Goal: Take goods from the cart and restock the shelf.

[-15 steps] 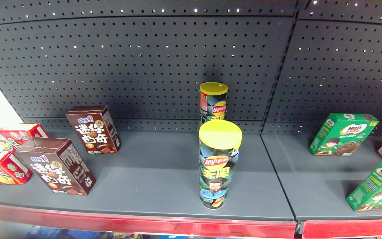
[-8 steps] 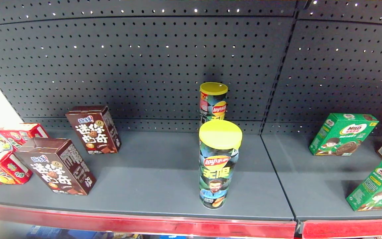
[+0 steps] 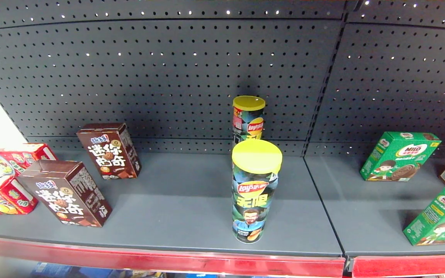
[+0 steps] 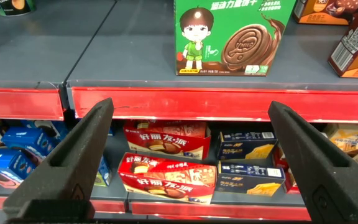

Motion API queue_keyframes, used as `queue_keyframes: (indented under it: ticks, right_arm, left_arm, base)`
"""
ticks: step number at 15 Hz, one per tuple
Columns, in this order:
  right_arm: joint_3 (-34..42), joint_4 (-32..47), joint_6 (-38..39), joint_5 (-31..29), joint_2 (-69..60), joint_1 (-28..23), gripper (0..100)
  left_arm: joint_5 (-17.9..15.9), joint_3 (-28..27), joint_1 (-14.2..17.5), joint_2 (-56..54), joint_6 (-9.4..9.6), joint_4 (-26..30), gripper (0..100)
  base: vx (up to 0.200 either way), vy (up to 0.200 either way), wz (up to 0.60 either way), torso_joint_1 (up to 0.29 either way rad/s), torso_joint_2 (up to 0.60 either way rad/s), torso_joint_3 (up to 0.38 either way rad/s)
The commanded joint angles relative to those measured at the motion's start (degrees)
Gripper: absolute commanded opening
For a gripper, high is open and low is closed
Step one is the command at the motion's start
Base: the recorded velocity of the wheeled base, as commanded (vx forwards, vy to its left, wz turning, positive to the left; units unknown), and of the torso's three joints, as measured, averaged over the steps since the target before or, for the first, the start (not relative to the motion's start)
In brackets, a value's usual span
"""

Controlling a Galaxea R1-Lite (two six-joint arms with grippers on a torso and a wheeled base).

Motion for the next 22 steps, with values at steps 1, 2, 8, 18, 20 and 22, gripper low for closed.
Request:
queue_keyframes:
  ticks: [1, 2, 8, 18, 20, 22]
  right_arm:
    - [0.00, 0.00, -0.01, 0.00, 0.07, 0.00, 100]
    - [0.00, 0.00, -0.01, 0.00, 0.07, 0.00, 100]
    - [0.00, 0.00, -0.01, 0.00, 0.07, 0.00, 100]
    - [0.00, 0.00, -0.01, 0.00, 0.07, 0.00, 100]
    - [0.00, 0.00, -0.01, 0.00, 0.07, 0.00, 100]
    - [0.00, 0.00, -0.01, 0.00, 0.07, 0.00, 100]
  left_arm:
    - [0.04, 0.09, 0.01, -0.16, 0.00, -0.01, 100]
    - [-0.05, 0.09, 0.01, -0.16, 0.00, -0.01, 100]
    - [-0.05, 0.09, 0.01, -0.16, 0.00, -0.01, 100]
    - [-0.05, 0.18, 0.01, -0.16, 0.00, 0.16, 100]
    - [0.04, 0.18, 0.01, -0.16, 0.00, 0.16, 100]
    - [0.04, 0.18, 0.01, -0.16, 0.00, 0.16, 100]
  base:
    - [0.000, 0.000, 0.00, 0.000, 0.00, 0.000]
    - [0.000, 0.000, 0.00, 0.000, 0.00, 0.000]
    - [0.000, 0.000, 0.00, 0.000, 0.00, 0.000]
    - [0.000, 0.000, 0.00, 0.000, 0.00, 0.000]
    - [0.000, 0.000, 0.00, 0.000, 0.00, 0.000]
    - [0.000, 0.000, 0.00, 0.000, 0.00, 0.000]
